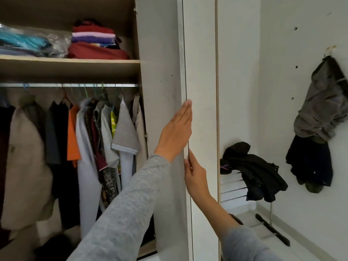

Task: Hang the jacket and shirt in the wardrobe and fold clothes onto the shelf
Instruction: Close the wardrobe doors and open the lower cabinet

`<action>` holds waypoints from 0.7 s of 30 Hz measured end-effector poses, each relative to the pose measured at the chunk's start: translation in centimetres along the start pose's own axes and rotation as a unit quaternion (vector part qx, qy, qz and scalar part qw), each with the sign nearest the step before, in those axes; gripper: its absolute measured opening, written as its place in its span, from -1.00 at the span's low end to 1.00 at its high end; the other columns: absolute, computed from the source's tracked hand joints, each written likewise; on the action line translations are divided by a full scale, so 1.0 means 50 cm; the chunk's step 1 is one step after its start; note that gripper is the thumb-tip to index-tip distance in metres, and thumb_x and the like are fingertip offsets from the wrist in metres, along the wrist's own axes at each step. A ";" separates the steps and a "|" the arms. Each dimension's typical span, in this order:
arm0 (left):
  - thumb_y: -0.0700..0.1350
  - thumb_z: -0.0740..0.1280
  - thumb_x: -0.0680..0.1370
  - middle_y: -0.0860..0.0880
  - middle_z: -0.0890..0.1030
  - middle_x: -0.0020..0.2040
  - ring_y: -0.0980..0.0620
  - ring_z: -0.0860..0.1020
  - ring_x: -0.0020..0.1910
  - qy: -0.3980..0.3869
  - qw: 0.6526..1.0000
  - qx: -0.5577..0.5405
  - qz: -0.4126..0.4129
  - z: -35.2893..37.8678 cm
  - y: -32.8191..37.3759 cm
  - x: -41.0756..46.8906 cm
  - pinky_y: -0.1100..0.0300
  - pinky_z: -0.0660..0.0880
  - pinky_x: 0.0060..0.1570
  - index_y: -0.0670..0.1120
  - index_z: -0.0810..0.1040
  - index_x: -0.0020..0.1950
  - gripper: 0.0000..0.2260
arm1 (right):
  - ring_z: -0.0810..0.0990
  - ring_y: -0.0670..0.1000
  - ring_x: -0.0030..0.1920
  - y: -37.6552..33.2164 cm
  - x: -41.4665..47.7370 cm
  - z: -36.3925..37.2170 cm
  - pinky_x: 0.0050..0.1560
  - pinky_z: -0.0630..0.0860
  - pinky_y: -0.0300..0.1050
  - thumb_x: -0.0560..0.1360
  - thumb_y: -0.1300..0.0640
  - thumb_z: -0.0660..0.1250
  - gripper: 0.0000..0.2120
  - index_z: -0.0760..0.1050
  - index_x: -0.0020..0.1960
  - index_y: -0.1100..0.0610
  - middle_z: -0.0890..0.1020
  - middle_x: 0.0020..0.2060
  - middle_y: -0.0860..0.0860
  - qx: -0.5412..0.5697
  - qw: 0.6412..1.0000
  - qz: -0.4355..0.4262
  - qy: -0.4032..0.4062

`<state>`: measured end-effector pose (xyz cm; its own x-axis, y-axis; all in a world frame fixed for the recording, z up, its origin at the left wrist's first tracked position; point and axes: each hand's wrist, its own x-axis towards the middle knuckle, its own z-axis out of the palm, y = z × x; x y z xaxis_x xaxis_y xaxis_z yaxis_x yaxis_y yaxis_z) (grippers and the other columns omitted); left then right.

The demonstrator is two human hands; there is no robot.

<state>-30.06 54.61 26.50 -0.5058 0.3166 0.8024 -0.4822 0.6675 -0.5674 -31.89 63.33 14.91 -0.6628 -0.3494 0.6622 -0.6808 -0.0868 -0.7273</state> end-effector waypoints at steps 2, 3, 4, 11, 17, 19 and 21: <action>-0.16 0.24 0.58 -0.26 0.25 0.47 -0.17 0.16 0.49 -0.002 1.000 0.026 0.003 -0.016 -0.023 -0.021 0.03 0.07 0.49 -0.35 0.26 0.42 -0.54 | 0.54 -0.14 -0.12 -0.002 -0.017 0.022 -0.13 0.40 -0.45 0.64 0.12 0.05 -0.56 0.12 0.51 0.08 0.61 0.01 0.01 -0.008 1.000 -0.013 -0.006; -0.16 0.24 0.58 -0.26 0.28 0.45 -0.16 0.19 0.48 0.004 0.999 0.037 0.005 -0.023 -0.035 -0.030 0.03 0.05 0.49 -0.35 0.29 0.41 -0.55 | 0.53 -0.15 -0.10 -0.006 -0.025 0.033 -0.11 0.39 -0.47 0.64 0.13 0.04 -0.55 0.09 0.51 0.07 0.59 0.03 -0.01 -0.009 1.000 -0.021 -0.009; -0.15 0.22 0.58 -0.26 0.29 0.45 -0.16 0.21 0.47 0.010 0.999 0.042 0.004 -0.029 -0.052 -0.044 0.04 0.06 0.48 -0.35 0.30 0.40 -0.56 | 0.53 -0.15 -0.04 -0.015 -0.035 0.052 -0.06 0.39 -0.49 0.64 0.14 0.04 -0.54 0.06 0.52 0.06 0.56 0.09 -0.04 0.000 0.999 -0.029 -0.016; -0.17 0.01 0.65 -0.31 0.21 0.47 -0.19 0.17 0.48 0.006 0.999 0.026 -0.036 -0.058 -0.170 -0.146 0.01 0.14 0.47 -0.37 0.14 0.45 -0.58 | 0.08 -0.25 0.47 -0.054 -0.065 0.181 0.42 0.05 -0.41 0.61 0.01 -0.01 -0.54 -0.08 0.46 -0.15 0.11 0.50 -0.15 0.060 0.986 -0.130 -0.090; -0.10 -0.04 0.62 -0.28 0.16 0.49 -0.16 0.13 0.50 -0.035 0.994 0.084 -0.067 -0.080 -0.281 -0.239 0.04 0.05 0.48 -0.34 0.12 0.47 -0.52 | -0.16 -0.22 0.50 -0.089 -0.063 0.305 0.41 -0.15 -0.44 0.65 0.05 0.01 -0.47 -0.20 0.51 -0.05 -0.12 0.53 -0.11 0.037 0.968 -0.194 -0.154; -0.10 -0.07 0.63 -0.29 0.09 0.51 -0.17 0.05 0.52 -0.064 0.990 0.092 -0.085 -0.073 -0.314 -0.269 0.02 0.04 0.49 -0.34 0.03 0.49 -0.51 | -0.20 -0.21 0.50 -0.097 -0.063 0.348 0.43 -0.16 -0.42 0.65 0.05 0.00 -0.45 -0.25 0.50 -0.07 -0.20 0.53 -0.12 0.040 0.962 -0.206 -0.177; -0.11 -0.07 0.63 -0.29 0.04 0.52 -0.17 0.00 0.52 -0.081 0.987 0.086 -0.106 -0.063 -0.349 -0.298 0.00 0.06 0.49 -0.34 -0.02 0.49 -0.51 | -0.23 -0.22 0.49 -0.103 -0.060 0.390 0.41 -0.16 -0.43 0.65 0.06 0.01 -0.44 -0.29 0.49 -0.09 -0.25 0.51 -0.15 0.039 0.954 -0.221 -0.197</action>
<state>-11.85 40.35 25.01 -0.4818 0.0600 0.8743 -0.6966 0.5791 -0.4236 -20.33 46.62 13.16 -0.1376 -0.5852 0.7992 -0.8307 -0.3713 -0.4149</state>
